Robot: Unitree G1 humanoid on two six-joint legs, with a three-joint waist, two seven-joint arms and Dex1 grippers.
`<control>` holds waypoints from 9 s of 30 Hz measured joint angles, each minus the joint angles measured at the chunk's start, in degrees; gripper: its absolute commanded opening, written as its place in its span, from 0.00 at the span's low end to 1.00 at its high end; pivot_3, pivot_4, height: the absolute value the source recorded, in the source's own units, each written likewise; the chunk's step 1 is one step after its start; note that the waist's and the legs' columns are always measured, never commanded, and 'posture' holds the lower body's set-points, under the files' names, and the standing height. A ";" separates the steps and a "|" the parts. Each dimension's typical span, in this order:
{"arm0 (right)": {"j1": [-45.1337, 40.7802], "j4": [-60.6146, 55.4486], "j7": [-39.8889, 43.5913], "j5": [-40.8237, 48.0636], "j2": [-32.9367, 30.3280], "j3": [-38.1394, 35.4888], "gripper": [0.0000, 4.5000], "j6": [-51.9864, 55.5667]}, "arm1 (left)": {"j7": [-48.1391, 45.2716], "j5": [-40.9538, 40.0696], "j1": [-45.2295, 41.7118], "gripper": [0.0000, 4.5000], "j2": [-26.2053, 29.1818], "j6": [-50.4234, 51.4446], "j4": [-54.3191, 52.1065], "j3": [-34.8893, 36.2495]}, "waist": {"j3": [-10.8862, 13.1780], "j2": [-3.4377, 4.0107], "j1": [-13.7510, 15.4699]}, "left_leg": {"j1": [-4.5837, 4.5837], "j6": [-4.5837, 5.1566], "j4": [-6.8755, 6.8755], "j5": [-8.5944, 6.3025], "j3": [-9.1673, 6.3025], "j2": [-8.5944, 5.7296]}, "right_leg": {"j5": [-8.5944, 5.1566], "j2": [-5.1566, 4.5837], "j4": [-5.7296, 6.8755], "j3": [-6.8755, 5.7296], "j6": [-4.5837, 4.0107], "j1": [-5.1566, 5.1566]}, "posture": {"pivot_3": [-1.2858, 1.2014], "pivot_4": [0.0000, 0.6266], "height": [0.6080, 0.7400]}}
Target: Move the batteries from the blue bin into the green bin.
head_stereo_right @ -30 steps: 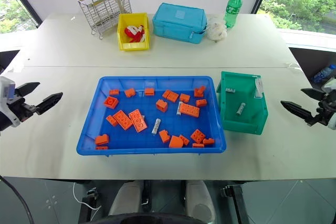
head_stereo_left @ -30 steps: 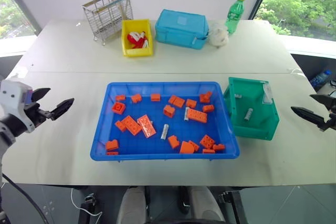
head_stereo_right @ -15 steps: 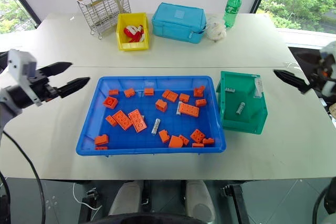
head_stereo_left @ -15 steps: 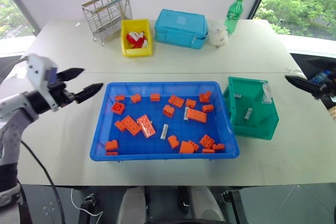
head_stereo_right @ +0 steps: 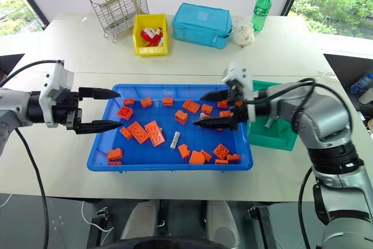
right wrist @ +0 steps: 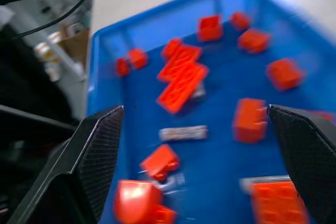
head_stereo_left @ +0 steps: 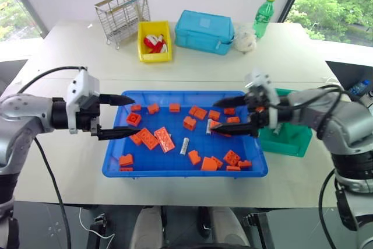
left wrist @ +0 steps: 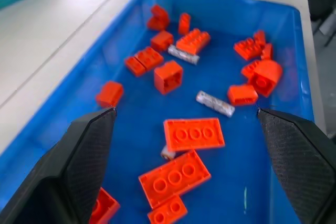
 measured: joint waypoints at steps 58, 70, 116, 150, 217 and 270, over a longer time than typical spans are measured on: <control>-25.93 42.97 -12.10 -24.21 38.31 13.02 0.54 -13.44 | -0.53 1.65 0.25 1.00 -1.00 -3.33 1.64 0.45 | 0.01 -0.03 -0.10 | -0.17 0.01 0.02 0.00 -0.03 0.00 | 0.07 0.02 0.66 -0.01 0.18 -0.43 | 0.52 0.24 0.97; -12.78 18.03 -4.33 -33.27 20.26 20.48 0.63 -19.40 | -1.03 0.45 3.85 1.00 0.00 -2.49 -0.82 2.66 | 0.01 -0.02 -0.65 | -0.19 0.01 0.05 0.00 -0.03 0.04 | 0.06 0.12 0.70 0.01 0.19 -0.54 | 0.52 0.24 0.97; -4.68 -2.45 -17.31 -26.69 12.57 -13.84 0.01 5.86 | 1.65 0.76 1.16 1.00 -8.37 -2.53 -0.09 -1.61 | 0.00 -0.06 -0.03 | -0.20 0.01 0.01 0.01 -0.07 0.02 | 0.03 0.12 0.69 0.00 0.14 -0.53 | 0.52 0.24 0.97; -5.55 -5.32 -8.98 -13.37 3.94 1.68 0.99 -1.72 | -0.05 0.44 -1.74 1.00 -8.80 -1.72 -2.20 -3.81 | 0.03 -0.09 -0.23 | -0.05 0.02 0.03 0.00 -0.07 0.01 | -0.09 0.15 0.64 0.11 0.01 -0.37 | 0.52 0.24 0.97; -2.93 -1.23 -9.28 -14.57 -8.71 -11.23 0.99 -0.39 | -1.01 1.24 -4.23 1.00 -11.14 -4.64 1.46 -6.50 | 0.08 -0.03 -0.33 | 0.00 0.04 0.00 0.00 -0.09 0.01 | -0.05 0.19 0.66 0.13 0.15 -0.36 | 0.52 0.24 0.97; 3.82 6.06 -2.54 -20.74 -14.12 -16.18 0.49 0.00 | -0.54 1.72 -5.46 1.00 -11.29 -3.82 2.32 -6.53 | 0.08 -0.07 0.97 | -0.05 0.04 0.08 -0.01 -0.03 -0.03 | -0.03 0.11 0.63 0.08 0.17 -0.33 | 0.52 0.24 0.97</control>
